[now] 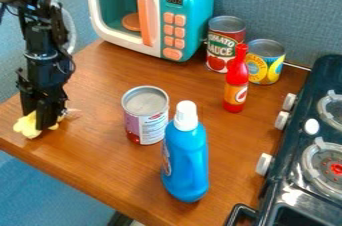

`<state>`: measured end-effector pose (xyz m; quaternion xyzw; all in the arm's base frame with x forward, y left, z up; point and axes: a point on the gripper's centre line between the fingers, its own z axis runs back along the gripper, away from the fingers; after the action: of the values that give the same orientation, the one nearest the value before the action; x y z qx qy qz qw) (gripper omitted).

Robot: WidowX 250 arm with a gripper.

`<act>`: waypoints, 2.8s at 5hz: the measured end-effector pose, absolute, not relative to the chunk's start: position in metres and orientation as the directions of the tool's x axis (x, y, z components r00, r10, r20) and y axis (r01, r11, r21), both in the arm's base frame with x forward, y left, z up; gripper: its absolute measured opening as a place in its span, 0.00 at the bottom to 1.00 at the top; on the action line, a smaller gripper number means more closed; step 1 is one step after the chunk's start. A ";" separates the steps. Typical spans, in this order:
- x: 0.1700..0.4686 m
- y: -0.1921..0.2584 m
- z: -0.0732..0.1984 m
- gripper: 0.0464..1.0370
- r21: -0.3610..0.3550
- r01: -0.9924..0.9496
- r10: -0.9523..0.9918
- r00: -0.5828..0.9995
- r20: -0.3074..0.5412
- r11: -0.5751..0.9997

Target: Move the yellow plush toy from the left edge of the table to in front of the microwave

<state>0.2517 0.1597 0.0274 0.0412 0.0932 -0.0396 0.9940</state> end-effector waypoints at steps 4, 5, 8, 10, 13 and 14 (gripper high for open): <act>0.332 0.155 0.116 0.13 -0.116 0.027 -0.024 0.999 0.026 0.993; 0.359 0.156 0.092 0.12 -0.148 -0.001 -0.006 0.999 -0.043 0.989; 0.383 0.167 0.059 0.12 -0.101 -0.008 -0.002 0.994 -0.107 0.995; 0.381 0.166 0.059 0.12 -0.109 -0.034 0.021 0.992 -0.123 0.993; 0.372 0.172 0.038 0.16 -0.068 -0.012 0.002 0.990 -0.139 0.998; 0.372 0.172 0.038 0.40 -0.072 -0.006 -0.004 0.990 -0.140 0.997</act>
<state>0.3716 0.1719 0.0384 -0.0360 0.0703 0.0007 0.9969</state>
